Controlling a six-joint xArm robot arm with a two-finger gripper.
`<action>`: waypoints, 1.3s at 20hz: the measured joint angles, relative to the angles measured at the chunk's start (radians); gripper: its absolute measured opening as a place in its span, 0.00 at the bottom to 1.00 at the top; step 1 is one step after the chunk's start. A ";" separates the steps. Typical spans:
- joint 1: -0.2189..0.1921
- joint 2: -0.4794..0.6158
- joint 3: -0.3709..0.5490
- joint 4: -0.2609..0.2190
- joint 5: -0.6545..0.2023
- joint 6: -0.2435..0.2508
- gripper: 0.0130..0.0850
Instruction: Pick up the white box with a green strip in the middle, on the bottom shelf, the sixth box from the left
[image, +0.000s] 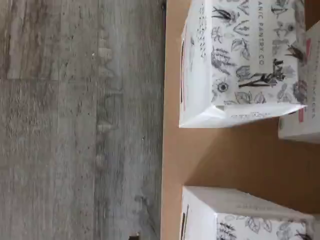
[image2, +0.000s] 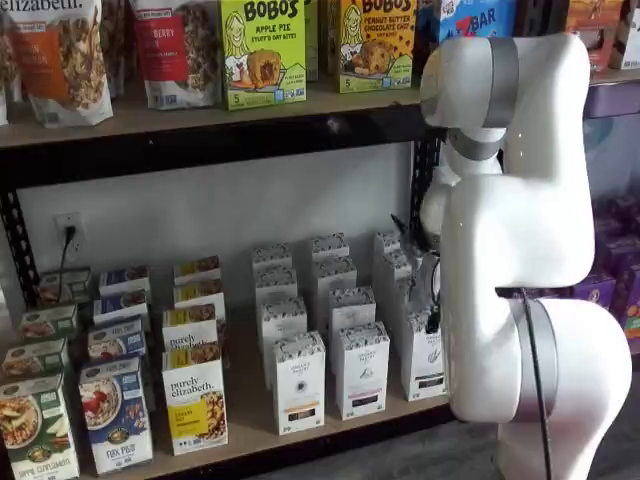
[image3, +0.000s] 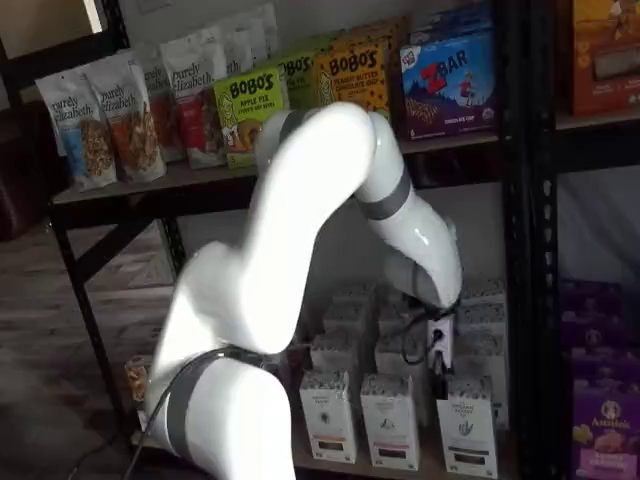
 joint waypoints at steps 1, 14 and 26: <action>0.000 0.005 -0.012 -0.010 0.009 0.009 1.00; -0.006 0.108 -0.202 -0.151 0.127 0.130 1.00; -0.008 0.171 -0.259 -0.227 0.121 0.191 1.00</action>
